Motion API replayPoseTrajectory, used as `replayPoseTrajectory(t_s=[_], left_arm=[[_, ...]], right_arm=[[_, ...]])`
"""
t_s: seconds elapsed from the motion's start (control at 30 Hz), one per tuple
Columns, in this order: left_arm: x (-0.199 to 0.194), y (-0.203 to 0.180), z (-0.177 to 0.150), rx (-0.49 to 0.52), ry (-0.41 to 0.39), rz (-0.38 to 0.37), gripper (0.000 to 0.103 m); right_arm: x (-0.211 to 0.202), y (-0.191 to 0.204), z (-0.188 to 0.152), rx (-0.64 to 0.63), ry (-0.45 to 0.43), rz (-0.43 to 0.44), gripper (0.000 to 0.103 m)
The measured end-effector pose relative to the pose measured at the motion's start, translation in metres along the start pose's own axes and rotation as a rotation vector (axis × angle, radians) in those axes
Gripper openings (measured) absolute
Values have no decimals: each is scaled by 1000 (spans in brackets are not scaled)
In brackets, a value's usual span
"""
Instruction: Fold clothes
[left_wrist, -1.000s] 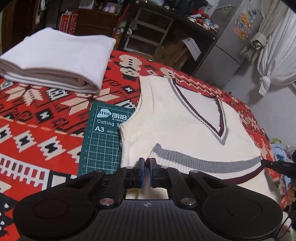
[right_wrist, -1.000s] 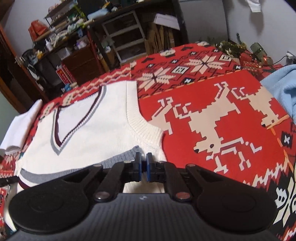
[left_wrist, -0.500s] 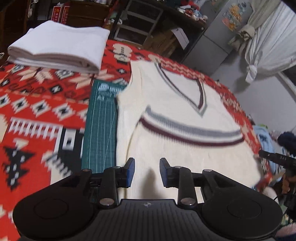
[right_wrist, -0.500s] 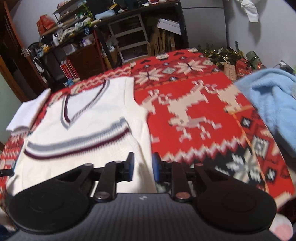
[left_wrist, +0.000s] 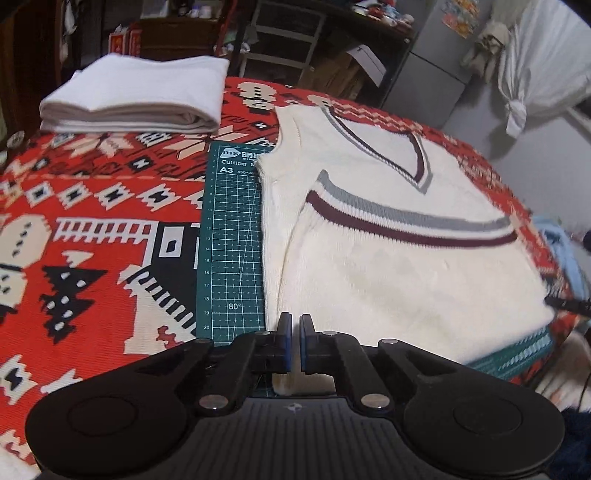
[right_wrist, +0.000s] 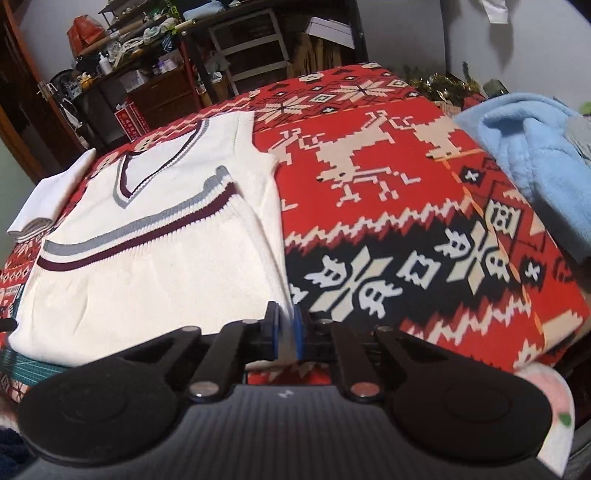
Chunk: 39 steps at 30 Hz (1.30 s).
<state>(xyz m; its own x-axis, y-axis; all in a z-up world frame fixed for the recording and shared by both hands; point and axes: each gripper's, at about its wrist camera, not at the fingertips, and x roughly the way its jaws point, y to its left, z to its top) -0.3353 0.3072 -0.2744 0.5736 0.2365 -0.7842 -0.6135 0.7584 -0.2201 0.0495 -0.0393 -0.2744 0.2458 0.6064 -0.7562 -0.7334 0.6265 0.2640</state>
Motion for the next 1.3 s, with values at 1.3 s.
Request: replayPoseTrajectory(t_s=[1.3], left_arm=[[0, -111, -17, 146, -129, -275, 7]], right_arm=[[-15, 176, -41, -424, -84, 170, 11]])
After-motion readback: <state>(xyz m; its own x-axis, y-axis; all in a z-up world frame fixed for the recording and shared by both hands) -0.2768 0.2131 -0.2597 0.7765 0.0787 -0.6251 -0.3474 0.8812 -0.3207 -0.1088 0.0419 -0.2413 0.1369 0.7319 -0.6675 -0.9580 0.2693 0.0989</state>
